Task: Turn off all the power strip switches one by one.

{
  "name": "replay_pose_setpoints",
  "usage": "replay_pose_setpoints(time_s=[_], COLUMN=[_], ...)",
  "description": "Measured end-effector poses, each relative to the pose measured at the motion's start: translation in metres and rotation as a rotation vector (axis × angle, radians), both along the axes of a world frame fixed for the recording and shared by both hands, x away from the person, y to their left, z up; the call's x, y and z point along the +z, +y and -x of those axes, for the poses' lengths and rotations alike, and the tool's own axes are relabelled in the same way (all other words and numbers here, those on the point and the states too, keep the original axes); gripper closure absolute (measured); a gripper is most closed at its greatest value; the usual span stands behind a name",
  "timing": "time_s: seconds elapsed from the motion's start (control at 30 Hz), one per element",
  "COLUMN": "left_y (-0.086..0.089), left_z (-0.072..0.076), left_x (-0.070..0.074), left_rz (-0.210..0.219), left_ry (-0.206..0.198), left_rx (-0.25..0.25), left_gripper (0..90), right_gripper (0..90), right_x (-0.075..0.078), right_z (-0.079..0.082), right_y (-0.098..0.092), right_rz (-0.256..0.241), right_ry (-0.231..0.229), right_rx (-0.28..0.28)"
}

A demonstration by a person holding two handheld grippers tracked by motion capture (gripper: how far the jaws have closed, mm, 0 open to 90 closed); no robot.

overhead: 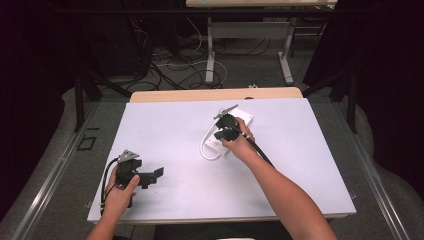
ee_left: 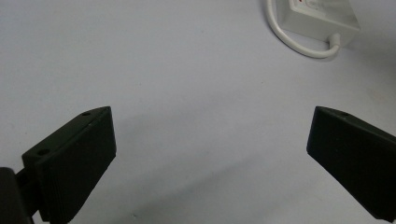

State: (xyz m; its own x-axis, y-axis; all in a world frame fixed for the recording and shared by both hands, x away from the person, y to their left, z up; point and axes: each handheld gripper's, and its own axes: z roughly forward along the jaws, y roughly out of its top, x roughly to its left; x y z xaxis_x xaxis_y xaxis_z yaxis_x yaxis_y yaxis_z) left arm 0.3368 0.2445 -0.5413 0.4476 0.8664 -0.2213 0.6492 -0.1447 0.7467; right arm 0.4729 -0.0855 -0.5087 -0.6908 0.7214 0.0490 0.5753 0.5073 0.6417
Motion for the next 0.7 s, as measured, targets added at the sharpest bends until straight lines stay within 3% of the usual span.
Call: replay_pose_setpoints(time_s=[0.07,0.1,0.33,0.57,0.6,0.63,0.7], left_y=[0.0,0.0,0.002,0.002,0.002,0.002,0.002], left_z=[0.0,0.0,0.0,0.0,0.001,0.001,0.001], left_x=[0.0,0.0,0.0,0.0,0.0,0.0,0.0], left_rz=[0.0,0.001,-0.008,-0.009,-0.009,-0.009,-0.009], left_ry=[0.0,0.0,-0.001,-0.001,0.002,0.002,0.001], left_rx=[-0.001,-0.001,-0.006,-0.004,-0.004,-0.003,-0.003], left_gripper=[1.4,1.4,1.4,1.4,1.4,1.4,1.4], right_gripper=[90.0,90.0,90.0,90.0,90.0,90.0,90.0], right_x=[-0.003,-0.003,-0.007,-0.009,-0.011,-0.011,-0.013], right_z=[-0.001,0.0,-0.003,-0.002,-0.003,-0.003,-0.003], right_y=[0.001,0.002,0.004,0.009,0.011,0.012,0.013], right_rz=[-0.013,0.004,-0.011,0.003,-0.016,0.006,-0.005], right_ry=[-0.01,0.013,0.012,0.033,0.014,0.026,0.012], right_rx=[0.008,0.0,0.009,0.012,0.01,0.024,0.029])
